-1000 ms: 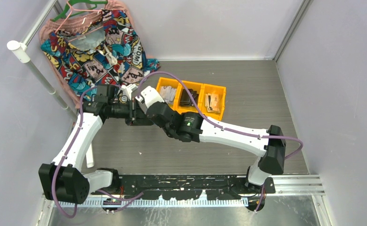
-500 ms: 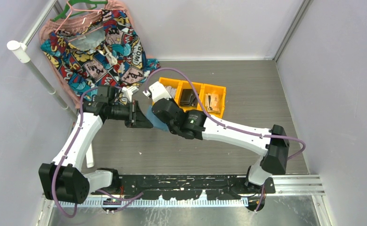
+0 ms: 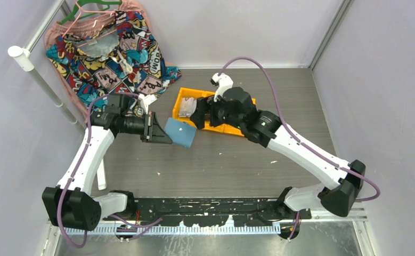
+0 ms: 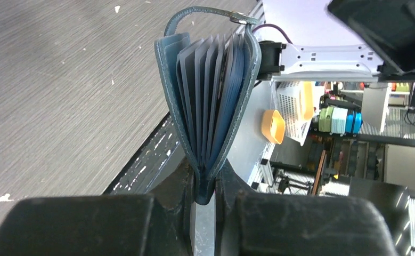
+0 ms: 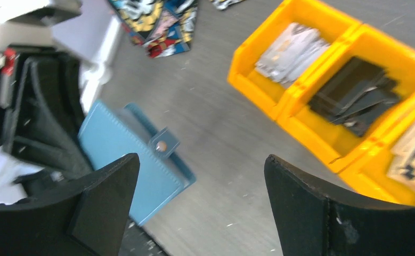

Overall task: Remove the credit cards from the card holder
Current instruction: Open the card holder.

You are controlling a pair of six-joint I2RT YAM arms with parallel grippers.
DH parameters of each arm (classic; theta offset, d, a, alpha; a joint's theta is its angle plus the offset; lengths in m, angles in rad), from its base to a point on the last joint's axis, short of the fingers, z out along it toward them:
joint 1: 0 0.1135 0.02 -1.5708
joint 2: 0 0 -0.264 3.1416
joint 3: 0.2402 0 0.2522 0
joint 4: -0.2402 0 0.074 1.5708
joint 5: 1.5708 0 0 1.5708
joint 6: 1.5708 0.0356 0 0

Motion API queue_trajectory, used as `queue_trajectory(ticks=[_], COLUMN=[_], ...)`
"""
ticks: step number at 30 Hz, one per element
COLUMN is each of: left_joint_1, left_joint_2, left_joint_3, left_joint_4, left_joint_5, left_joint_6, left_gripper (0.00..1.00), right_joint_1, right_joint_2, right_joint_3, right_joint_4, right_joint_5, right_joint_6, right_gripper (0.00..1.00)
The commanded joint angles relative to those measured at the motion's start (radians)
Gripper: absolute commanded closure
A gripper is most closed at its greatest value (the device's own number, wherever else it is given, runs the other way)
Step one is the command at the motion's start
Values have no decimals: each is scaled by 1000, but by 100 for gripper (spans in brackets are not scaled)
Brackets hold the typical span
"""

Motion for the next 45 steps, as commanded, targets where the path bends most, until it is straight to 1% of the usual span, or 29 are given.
queue_trajectory(ticks=[1,4,6,14,16,18,22,23,25,29,34,38,42,45], left_joint_1=[-3,-3,-4,-5,-5,-5,-6,-6,-7,-8,-17,-19,-19,-19], left_joint_2=[-21,-25,-30,-67,-79,-94,-122,-130,-134,-134,-141,-140,-138,-138], left_joint_3=[76,94,105,107,100,99,96,90,75,48,28,26,27,33], left_joint_4=[-8,-5,-7,21,41,52,99,119,147,147,148,144,135,98], left_joint_5=[133,172,192,261,279,303,326,329,336,327,313,312,314,315], left_joint_6=[52,54,52,-6,-33,-51,-101,-117,-133,-133,-124,-117,-106,-67], left_gripper=[100,100,100,100,100,100,100,100,100,100,100,100,100,100], right_joint_1=[-32,-50,-51,-60,-71,-90,-103,-103,-103,-103,-103,-102,-96,-95], right_joint_2=[-79,-92,-94,-72,-59,-40,-9,-4,1,3,22,38,39,30], right_joint_3=[-103,-173,-210,-258,-275,-300,-306,-300,-293,-310,-313,-305,-312,-323], right_joint_4=[133,221,265,388,467,587,696,712,749,844,923,922,927,926], right_joint_5=[-354,-460,-498,-479,-493,-529,-585,-596,-612,-619,-618,-591,-558,-529], right_joint_6=[178,253,285,363,404,474,555,566,593,662,734,766,777,778], right_gripper=[8,9,10,12,13,15,19,21,28,44,54,59,71,81])
